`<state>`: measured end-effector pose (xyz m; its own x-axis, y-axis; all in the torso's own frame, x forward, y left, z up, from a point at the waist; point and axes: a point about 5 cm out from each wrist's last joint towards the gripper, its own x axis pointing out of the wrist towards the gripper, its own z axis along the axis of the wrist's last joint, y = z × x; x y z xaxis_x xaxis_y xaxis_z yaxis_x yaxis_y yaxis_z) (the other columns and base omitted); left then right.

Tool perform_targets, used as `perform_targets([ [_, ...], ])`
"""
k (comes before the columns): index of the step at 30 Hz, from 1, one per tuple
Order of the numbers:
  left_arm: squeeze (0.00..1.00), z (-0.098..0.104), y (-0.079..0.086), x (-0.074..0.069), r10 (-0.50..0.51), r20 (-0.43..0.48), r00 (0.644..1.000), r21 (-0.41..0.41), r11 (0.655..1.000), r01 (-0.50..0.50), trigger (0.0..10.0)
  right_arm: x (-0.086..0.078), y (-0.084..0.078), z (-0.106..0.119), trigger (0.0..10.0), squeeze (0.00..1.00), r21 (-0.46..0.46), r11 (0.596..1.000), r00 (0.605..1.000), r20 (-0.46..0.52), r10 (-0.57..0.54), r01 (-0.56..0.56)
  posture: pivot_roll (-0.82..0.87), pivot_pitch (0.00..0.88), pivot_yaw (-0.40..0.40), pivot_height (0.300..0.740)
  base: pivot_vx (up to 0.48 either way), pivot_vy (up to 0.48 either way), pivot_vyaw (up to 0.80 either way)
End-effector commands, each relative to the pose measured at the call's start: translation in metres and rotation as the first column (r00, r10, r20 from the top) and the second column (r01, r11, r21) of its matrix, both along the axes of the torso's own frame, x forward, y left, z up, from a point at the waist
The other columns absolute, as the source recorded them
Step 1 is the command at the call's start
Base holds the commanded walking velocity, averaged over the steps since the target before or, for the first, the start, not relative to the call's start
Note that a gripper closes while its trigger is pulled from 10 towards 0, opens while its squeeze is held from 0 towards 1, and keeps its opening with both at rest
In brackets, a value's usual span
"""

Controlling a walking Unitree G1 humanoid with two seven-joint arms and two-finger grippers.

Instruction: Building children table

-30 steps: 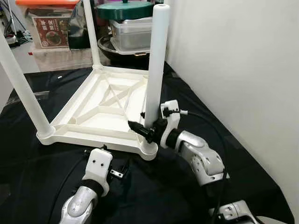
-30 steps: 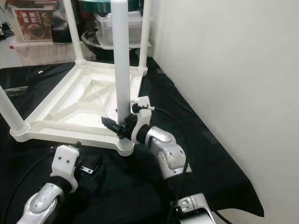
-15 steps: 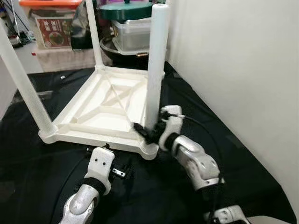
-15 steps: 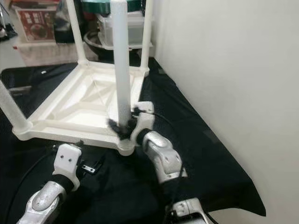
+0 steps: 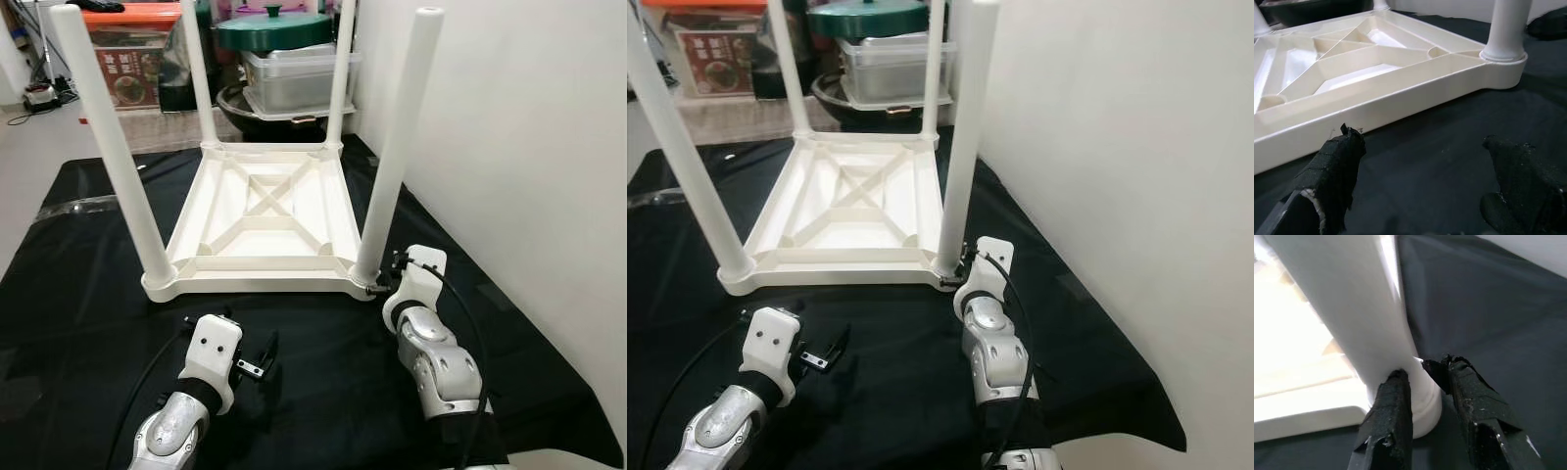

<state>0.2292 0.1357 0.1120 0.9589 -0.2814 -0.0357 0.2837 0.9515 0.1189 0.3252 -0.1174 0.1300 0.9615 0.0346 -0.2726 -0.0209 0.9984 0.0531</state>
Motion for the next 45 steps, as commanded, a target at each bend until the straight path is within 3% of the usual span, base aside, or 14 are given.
perform_targets([
  [1, 0.0, -0.003, 0.001, 0.001, -0.002, -0.015, 1.0, 0.015, 1.0, 0.003, 10.0, 0.002, 0.014, 0.015, 10.0, 0.0, 0.041, 0.995, 0.993, 0.081, 0.082, -0.085, 0.09, 0.0, -0.038, 0.74, 0.0, 0.0, 0.0],
  [6, 0.0, -0.004, -0.001, -0.001, -0.007, -0.013, 1.0, 0.018, 1.0, 0.007, 10.0, 0.001, 0.019, 0.029, 10.0, 0.0, 0.045, 0.987, 0.975, 0.17, 0.143, -0.152, 0.1, 0.0, -0.041, 0.74, 0.0, 0.0, 0.0],
  [7, 0.0, -0.004, 0.001, -0.002, -0.002, -0.014, 1.0, 0.019, 1.0, 0.002, 10.0, -0.001, 0.019, 0.038, 10.0, 0.94, 0.007, 0.986, 0.958, 0.236, 0.16, -0.167, 0.1, 0.0, -0.043, 0.74, 0.0, 0.0, 0.0],
  [9, 0.0, -0.004, 0.002, -0.002, 0.0, -0.014, 1.0, 0.02, 1.0, 0.0, 10.0, -0.002, 0.019, 0.041, 10.0, 1.0, -0.003, 0.984, 0.951, 0.259, 0.17, -0.175, 0.1, 0.0, -0.047, 0.74, 0.0, 0.0, 0.0],
  [23, 0.0, -0.004, 0.001, -0.003, 0.008, -0.013, 1.0, 0.019, 1.0, -0.008, 10.0, -0.021, 0.024, 0.045, 10.0, 1.0, -0.113, 0.955, 0.903, 0.312, 0.295, -0.273, 0.1, 0.0, -0.05, 0.74, 0.0, 0.0, 0.0],
  [25, 0.0, -0.004, 0.003, -0.004, 0.011, -0.013, 1.0, 0.022, 1.0, -0.011, 10.0, -0.029, 0.028, 0.045, 10.0, 1.0, -0.141, 0.899, 0.854, 0.281, 0.438, -0.415, 0.1, 0.0, -0.048, 0.74, 0.0, 0.0, 0.0],
  [26, 0.0, -0.004, 0.005, -0.004, 0.015, -0.013, 1.0, 0.023, 1.0, -0.015, 10.0, -0.038, 0.032, 0.042, 10.0, 1.0, -0.174, 0.819, 0.786, 0.233, 0.573, -0.547, 0.09, 0.0, -0.044, 0.74, 0.0, 0.0, 0.0],
  [29, 0.0, -0.004, 0.006, -0.003, 0.018, -0.014, 1.0, 0.024, 1.0, -0.017, 10.0, -0.045, 0.034, 0.039, 10.0, 0.99, -0.19, 0.752, 0.728, 0.192, 0.659, -0.631, 0.09, 0.0, -0.044, 0.74, 0.0, 0.0, 0.0],
  [30, 0.0, -0.004, 0.006, -0.002, 0.02, -0.013, 1.0, 0.024, 1.0, -0.02, 10.0, -0.052, 0.031, 0.036, 10.0, 0.0, -0.213, 0.685, 0.669, 0.15, 0.727, -0.697, 0.08, 0.0, -0.04, 0.74, 0.0, 0.0, 0.0],
  [32, 0.0, -0.003, 0.006, -0.002, 0.024, -0.01, 1.0, 0.02, 1.0, -0.024, 10.0, -0.05, 0.027, 0.034, 10.0, 0.0, -0.235, 0.671, 0.664, 0.12, 0.738, -0.704, 0.08, 0.0, -0.042, 0.74, 0.0, 0.0, 0.0],
  [34, 0.0, -0.001, 0.007, -0.001, 0.04, 0.001, 0.999, 0.019, 0.999, -0.04, 10.0, -0.038, 0.02, 0.036, 10.0, 0.0, -0.249, 0.711, 0.707, 0.121, 0.697, -0.658, 0.08, 0.0, -0.042, 0.74, 0.0, 0.0, 0.0],
  [37, 0.0, 0.0, 0.015, 0.001, 0.107, 0.012, 0.994, 0.023, 0.994, -0.107, 10.0, -0.032, 0.028, 0.041, 10.0, 0.0, -0.326, 0.69, 0.691, 0.134, 0.71, -0.646, 0.09, 0.0, -0.051, 0.74, 0.0, 0.0, 0.0],
  [41, 0.0, 0.002, 0.026, 0.001, 0.167, 0.021, 0.986, 0.012, 0.986, -0.168, 10.0, -0.027, 0.042, 0.037, 10.0, 0.0, -0.29, 0.673, 0.668, 0.133, 0.732, -0.68, 0.11, 0.0, -0.062, 0.74, 0.0, 0.0, 0.0],
  [45, 0.0, 0.005, 0.03, 0.0, 0.196, 0.038, 0.98, -0.002, 0.981, -0.196, 10.0, -0.025, 0.044, 0.027, 10.0, 0.0, -0.295, 0.688, 0.694, 0.103, 0.712, -0.663, 0.11, 0.0, -0.064, 0.74, 0.0, 0.0, 0.0],
])
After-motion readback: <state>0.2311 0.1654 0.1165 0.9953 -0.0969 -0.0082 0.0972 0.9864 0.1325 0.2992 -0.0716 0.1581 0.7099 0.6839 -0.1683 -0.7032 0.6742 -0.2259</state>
